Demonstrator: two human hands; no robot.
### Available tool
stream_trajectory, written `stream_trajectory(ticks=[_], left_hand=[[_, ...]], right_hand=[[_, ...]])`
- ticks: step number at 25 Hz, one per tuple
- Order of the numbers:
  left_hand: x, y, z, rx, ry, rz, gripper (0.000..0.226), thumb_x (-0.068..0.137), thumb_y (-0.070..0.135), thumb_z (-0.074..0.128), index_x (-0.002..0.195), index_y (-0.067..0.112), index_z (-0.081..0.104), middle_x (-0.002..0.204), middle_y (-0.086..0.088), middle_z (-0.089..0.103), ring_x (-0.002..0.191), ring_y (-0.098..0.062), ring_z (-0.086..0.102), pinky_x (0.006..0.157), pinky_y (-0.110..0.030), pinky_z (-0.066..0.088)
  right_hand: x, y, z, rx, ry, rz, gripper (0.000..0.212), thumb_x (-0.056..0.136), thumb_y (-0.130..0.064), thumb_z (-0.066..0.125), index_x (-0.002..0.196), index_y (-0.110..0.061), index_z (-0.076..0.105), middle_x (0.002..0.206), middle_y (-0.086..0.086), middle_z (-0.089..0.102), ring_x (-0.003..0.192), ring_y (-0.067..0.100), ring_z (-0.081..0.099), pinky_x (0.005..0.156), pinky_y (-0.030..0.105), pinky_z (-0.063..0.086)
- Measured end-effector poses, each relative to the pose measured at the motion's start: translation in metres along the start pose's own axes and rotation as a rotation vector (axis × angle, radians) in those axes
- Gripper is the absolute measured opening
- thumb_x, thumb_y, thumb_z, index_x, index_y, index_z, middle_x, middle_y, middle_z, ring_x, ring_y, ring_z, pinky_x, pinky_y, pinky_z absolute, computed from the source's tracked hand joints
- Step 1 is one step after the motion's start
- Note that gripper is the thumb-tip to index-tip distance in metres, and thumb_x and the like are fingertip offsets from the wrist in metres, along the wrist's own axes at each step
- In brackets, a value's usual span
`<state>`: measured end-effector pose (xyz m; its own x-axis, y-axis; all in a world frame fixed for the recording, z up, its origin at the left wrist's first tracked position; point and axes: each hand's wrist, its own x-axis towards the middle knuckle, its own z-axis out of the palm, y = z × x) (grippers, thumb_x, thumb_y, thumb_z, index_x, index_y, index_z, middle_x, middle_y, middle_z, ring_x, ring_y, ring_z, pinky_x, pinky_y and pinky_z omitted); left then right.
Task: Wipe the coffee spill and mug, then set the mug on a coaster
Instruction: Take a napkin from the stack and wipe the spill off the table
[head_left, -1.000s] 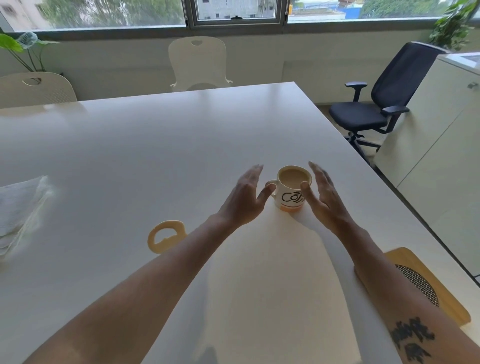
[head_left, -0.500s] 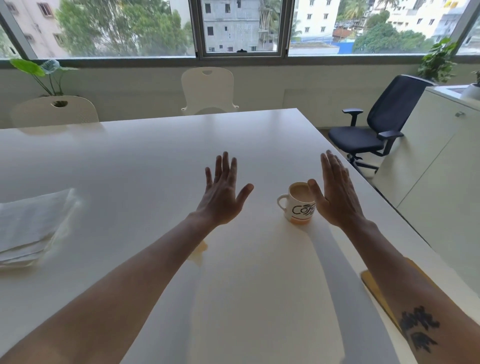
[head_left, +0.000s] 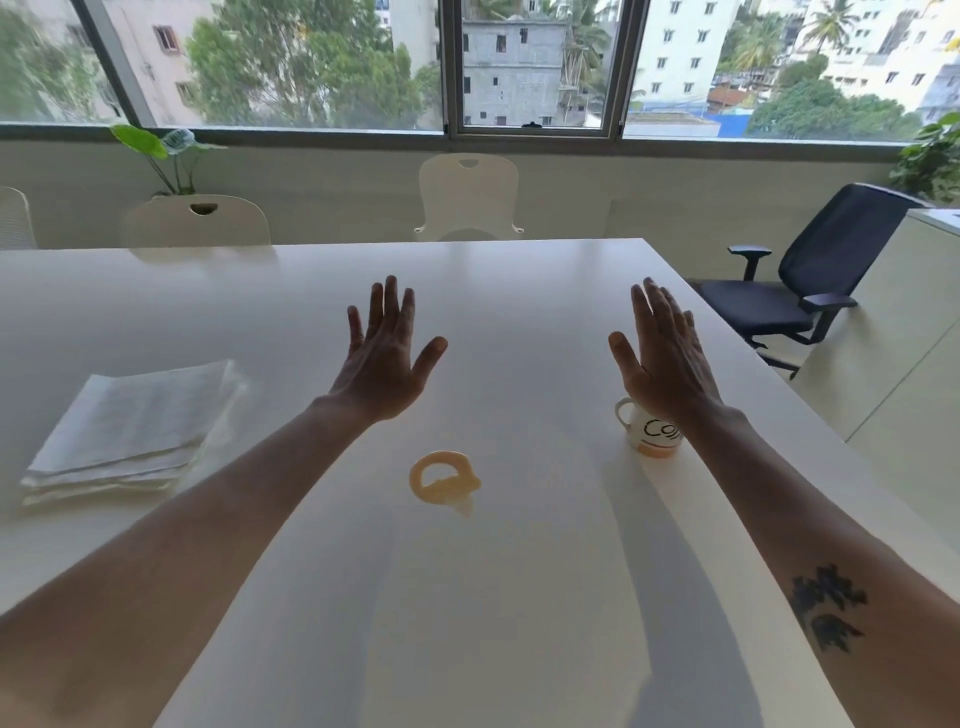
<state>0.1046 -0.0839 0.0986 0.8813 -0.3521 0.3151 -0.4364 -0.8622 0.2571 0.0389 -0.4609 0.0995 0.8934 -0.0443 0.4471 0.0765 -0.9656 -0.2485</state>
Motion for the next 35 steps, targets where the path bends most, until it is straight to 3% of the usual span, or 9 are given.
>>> stream_trajectory(ticks=[20, 35], left_hand=[[-0.147, -0.203, -0.064, 0.102, -0.043, -0.362, 0.087, 0.107, 0.065, 0.024, 0.172, 0.011, 0.002, 0.181, -0.01, -0.012, 0.166, -0.024, -0.02, 0.133, -0.055, -0.012], [-0.246, -0.284, -0.051, 0.107, -0.097, -0.512, 0.106, 0.092, 0.079, 0.008, 0.172, 0.009, 0.006, 0.181, -0.012, -0.009, 0.167, -0.024, -0.015, 0.134, -0.055, -0.007]], right_hand=[[0.016, -0.228, 0.108, 0.178, -0.212, -0.271, 0.075, 0.112, -0.048, 0.036, 0.17, -0.01, 0.009, 0.179, 0.01, 0.007, 0.166, 0.023, 0.002, 0.135, 0.043, 0.003], [-0.017, -0.348, 0.19, 0.252, -0.421, -0.425, 0.078, 0.112, -0.05, 0.033, 0.17, -0.008, 0.005, 0.18, 0.009, 0.003, 0.166, 0.02, -0.002, 0.135, 0.043, 0.004]])
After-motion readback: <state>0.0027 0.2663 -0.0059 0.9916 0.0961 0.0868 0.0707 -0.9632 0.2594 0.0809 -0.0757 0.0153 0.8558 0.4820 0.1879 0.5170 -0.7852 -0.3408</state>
